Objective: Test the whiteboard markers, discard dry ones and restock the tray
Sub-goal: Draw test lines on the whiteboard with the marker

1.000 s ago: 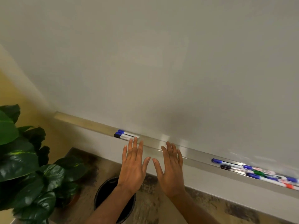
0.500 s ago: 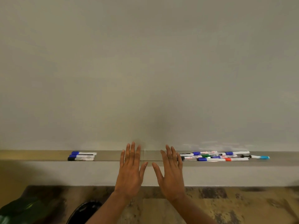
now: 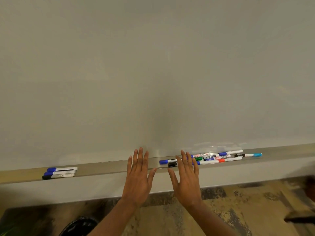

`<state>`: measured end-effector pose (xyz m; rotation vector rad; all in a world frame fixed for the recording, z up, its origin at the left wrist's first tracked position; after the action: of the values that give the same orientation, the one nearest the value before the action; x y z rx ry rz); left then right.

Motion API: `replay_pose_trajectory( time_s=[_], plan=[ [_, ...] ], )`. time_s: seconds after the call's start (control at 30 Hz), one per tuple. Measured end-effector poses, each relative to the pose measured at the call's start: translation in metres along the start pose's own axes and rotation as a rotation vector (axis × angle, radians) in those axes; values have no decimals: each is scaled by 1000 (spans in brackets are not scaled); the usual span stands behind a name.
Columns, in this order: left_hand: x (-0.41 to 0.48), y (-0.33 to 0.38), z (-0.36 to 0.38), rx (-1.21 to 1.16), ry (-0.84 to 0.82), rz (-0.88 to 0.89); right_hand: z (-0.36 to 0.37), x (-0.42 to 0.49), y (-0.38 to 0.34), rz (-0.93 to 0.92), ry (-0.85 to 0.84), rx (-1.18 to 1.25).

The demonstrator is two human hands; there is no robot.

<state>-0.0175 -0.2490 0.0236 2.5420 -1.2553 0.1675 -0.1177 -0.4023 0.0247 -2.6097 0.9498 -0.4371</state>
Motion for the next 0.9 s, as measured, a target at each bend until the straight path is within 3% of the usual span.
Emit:
replay_pose_trajectory(
  time_s=[0.5, 0.9],
  plan=[
    [4, -18, 54, -90, -58, -79, 52, 38, 0, -98, -42, -153],
    [5, -30, 80, -105, -56, -104, 100, 61, -4, -106, -182, -218]
  ],
)
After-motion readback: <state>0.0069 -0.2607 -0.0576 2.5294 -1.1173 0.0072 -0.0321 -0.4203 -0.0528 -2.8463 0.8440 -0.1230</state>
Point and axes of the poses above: each hand's wrist, its own x-axis towards the middle knuckle, its own z-axis out of the palm, y = z × x, the point moved 8 cm from there along x, towards the middle knuckle, and after that the axes turned 11 degrees about z, right-handed, at the moved point
